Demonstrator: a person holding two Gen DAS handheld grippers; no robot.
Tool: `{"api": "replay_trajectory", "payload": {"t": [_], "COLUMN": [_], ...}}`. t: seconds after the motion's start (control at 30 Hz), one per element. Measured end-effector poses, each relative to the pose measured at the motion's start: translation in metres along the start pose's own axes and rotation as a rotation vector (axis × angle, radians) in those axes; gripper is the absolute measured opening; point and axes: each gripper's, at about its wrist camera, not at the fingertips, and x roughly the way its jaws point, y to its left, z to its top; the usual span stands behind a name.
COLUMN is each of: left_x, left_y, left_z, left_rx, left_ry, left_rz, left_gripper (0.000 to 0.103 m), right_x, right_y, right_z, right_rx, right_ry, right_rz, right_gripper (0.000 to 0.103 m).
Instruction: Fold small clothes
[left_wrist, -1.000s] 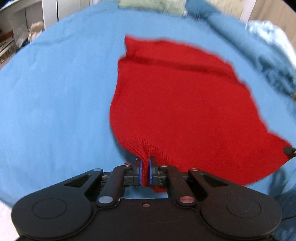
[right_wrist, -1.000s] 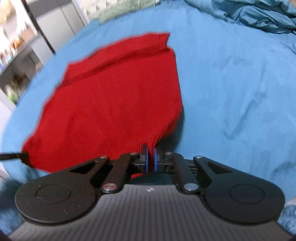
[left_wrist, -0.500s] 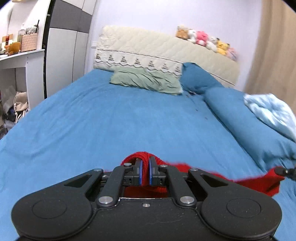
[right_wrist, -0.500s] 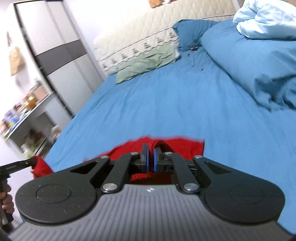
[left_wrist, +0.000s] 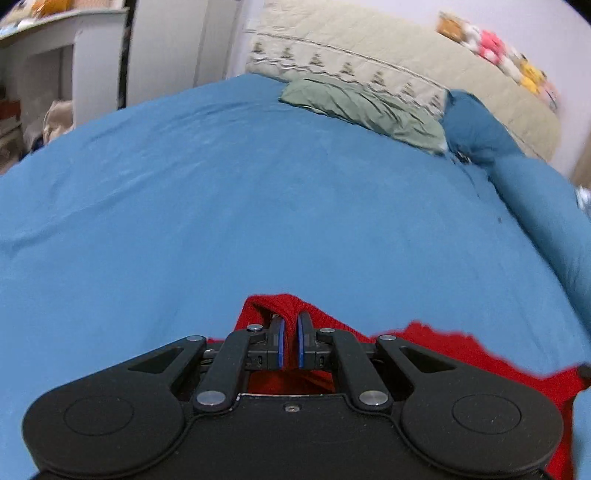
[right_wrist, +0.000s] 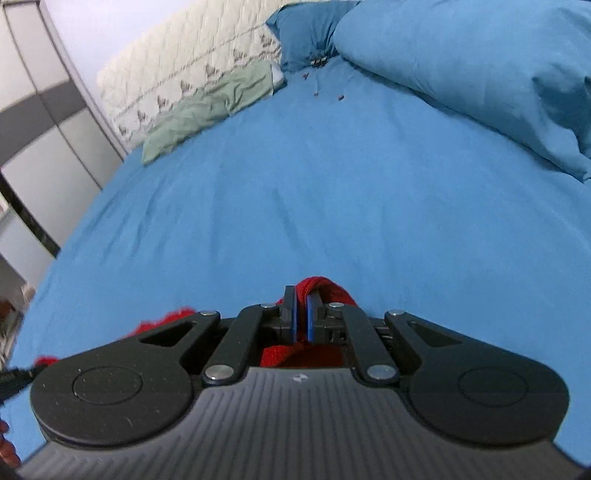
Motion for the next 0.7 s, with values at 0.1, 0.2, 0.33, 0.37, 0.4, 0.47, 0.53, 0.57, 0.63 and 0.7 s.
{"api": "replay_trajectory", "payload": {"t": [0.1, 0.2, 0.33, 0.37, 0.4, 0.47, 0.53, 0.57, 0.63, 0.7], "left_x": [-0.009, -0.037, -0.064, -0.066, -0.066, -0.063, -0.059, -0.056, -0.048, -0.041], "left_y": [0.010, 0.020, 0.015, 0.013, 0.011, 0.011, 0.011, 0.011, 0.010, 0.012], "left_z": [0.014, 0.006, -0.033, -0.044, -0.056, -0.078, -0.094, -0.102, -0.113, -0.122], "left_rx": [-0.084, -0.047, 0.158, 0.196, 0.230, 0.279, 0.313, 0.327, 0.357, 0.375], "left_ry": [-0.024, -0.095, -0.047, -0.026, 0.005, 0.051, 0.076, 0.090, 0.125, 0.132], "left_rz": [0.032, 0.057, -0.030, -0.039, -0.052, -0.060, -0.056, -0.058, -0.039, -0.025], "left_gripper": [0.067, 0.084, 0.084, 0.084, 0.084, 0.084, 0.084, 0.084, 0.086, 0.091], "right_x": [0.001, -0.025, -0.050, -0.051, -0.053, -0.054, -0.060, -0.063, -0.056, -0.045], "right_y": [-0.011, -0.013, -0.004, 0.000, 0.003, 0.009, 0.010, 0.009, 0.009, 0.011], "right_z": [0.006, 0.001, -0.026, -0.035, -0.045, -0.062, -0.078, -0.086, -0.093, -0.100], "right_rx": [0.095, 0.109, -0.079, -0.124, -0.164, -0.206, -0.207, -0.201, -0.219, -0.265], "right_ry": [-0.003, -0.079, -0.040, -0.016, 0.013, 0.056, 0.071, 0.080, 0.106, 0.149], "right_rz": [0.008, -0.007, 0.090, 0.103, 0.111, 0.121, 0.136, 0.148, 0.146, 0.078], "right_gripper": [0.070, 0.103, 0.103, 0.103, 0.103, 0.103, 0.103, 0.103, 0.103, 0.103]}}
